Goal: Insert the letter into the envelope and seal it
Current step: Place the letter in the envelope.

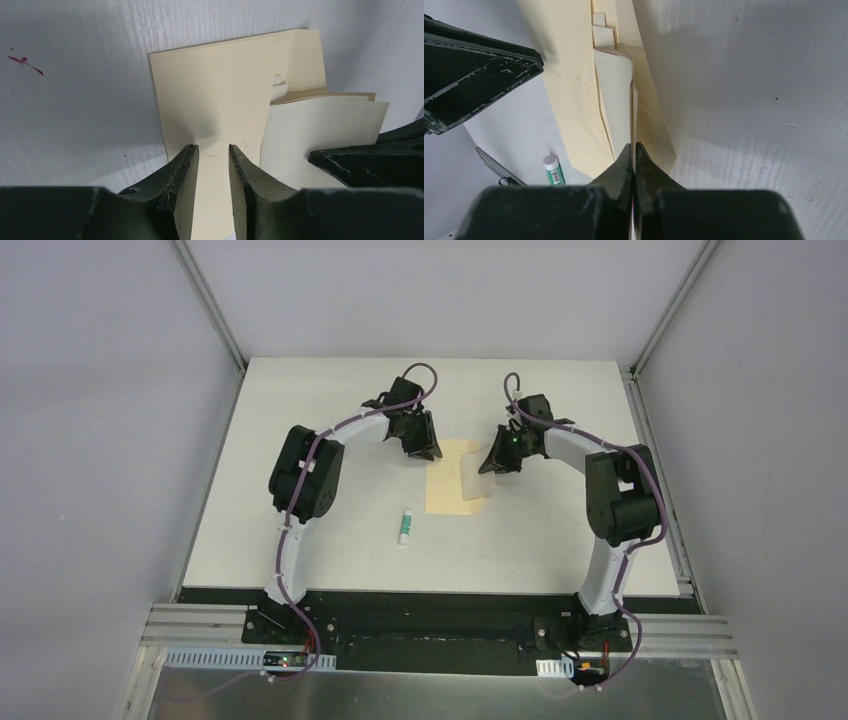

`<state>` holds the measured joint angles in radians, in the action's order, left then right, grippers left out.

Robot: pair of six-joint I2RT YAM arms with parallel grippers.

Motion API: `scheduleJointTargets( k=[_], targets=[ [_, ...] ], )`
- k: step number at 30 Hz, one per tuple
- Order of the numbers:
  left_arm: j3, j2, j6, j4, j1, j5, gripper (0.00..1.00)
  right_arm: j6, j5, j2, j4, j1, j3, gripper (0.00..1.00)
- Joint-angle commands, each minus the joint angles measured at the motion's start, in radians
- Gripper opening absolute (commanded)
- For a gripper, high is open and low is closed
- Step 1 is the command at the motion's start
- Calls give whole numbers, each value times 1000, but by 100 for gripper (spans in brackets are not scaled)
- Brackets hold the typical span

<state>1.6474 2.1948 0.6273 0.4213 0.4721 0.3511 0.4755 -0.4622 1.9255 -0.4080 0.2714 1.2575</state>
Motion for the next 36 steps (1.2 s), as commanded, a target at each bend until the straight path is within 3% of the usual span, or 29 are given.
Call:
scheduleJointTargets(
  k=[1,8,16,36],
  targets=[
    [55,21,-31,30,5,16,29,-63,29,-1,15,16,51,0],
    [69,36,-36,41,5,18,29,-93,54,0,3,26,57,0],
    [84,2,-93,91,-11,-2,40,-123,101,3,-9,27,54,0],
    [27,-13,-105,82,-17,-12,37,-84,76,13,50,46,29,0]
  ],
)
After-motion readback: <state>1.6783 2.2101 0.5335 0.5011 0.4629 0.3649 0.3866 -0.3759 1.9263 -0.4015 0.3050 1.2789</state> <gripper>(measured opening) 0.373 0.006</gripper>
